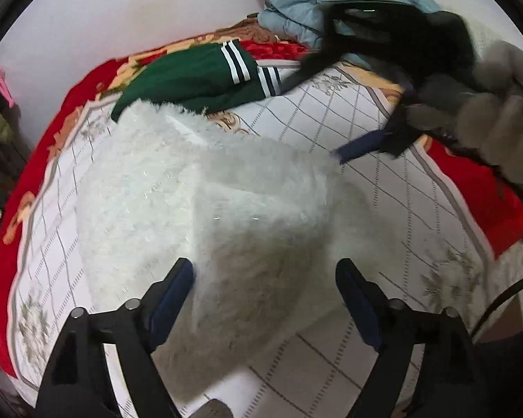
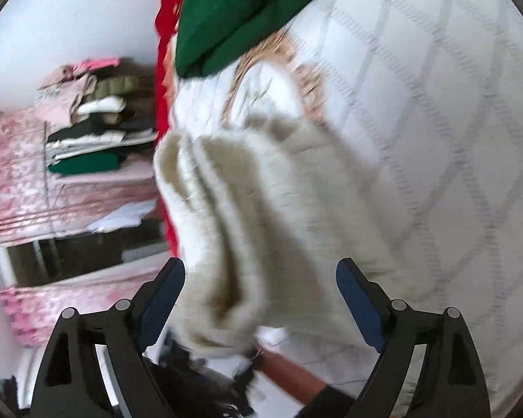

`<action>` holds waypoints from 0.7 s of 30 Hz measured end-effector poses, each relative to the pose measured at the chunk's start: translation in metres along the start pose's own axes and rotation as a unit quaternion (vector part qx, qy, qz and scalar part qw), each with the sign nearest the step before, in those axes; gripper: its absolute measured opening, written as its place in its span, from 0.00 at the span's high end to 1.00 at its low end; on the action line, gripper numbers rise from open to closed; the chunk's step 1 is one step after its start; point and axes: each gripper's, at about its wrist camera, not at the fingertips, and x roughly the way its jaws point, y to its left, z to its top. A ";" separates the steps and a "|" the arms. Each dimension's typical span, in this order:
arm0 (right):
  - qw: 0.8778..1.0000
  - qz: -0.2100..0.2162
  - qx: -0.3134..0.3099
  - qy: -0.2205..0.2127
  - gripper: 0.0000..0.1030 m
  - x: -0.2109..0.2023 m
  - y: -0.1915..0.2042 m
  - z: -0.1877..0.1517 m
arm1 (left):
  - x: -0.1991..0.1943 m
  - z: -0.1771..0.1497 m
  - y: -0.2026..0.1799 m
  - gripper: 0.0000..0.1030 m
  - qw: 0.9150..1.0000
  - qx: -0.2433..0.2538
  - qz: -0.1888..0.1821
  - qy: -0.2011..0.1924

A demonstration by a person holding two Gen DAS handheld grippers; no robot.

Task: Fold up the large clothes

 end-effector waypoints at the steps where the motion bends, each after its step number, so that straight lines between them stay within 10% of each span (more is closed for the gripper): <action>1: 1.000 0.009 0.002 0.021 0.13 0.018 0.005 0.002 | 0.000 -0.003 -0.003 0.19 1.000 -0.003 0.002 0.007; 6: 0.993 -0.012 -0.022 0.114 0.13 0.109 0.009 0.007 | -0.015 -0.016 0.005 0.19 0.998 -0.056 0.013 0.021; 9: 0.990 -0.032 -0.049 0.127 0.89 0.138 0.025 -0.002 | -0.032 -0.024 0.023 0.19 0.992 -0.121 0.022 0.023; 15: 0.995 -0.041 -0.047 0.074 0.90 0.100 0.041 -0.038 | -0.059 -0.034 0.071 0.19 0.966 -0.250 0.057 0.020; 21: 0.985 -0.144 0.022 0.090 0.88 0.135 -0.007 -0.046 | -0.036 -0.023 0.113 0.19 0.944 -0.312 0.098 0.037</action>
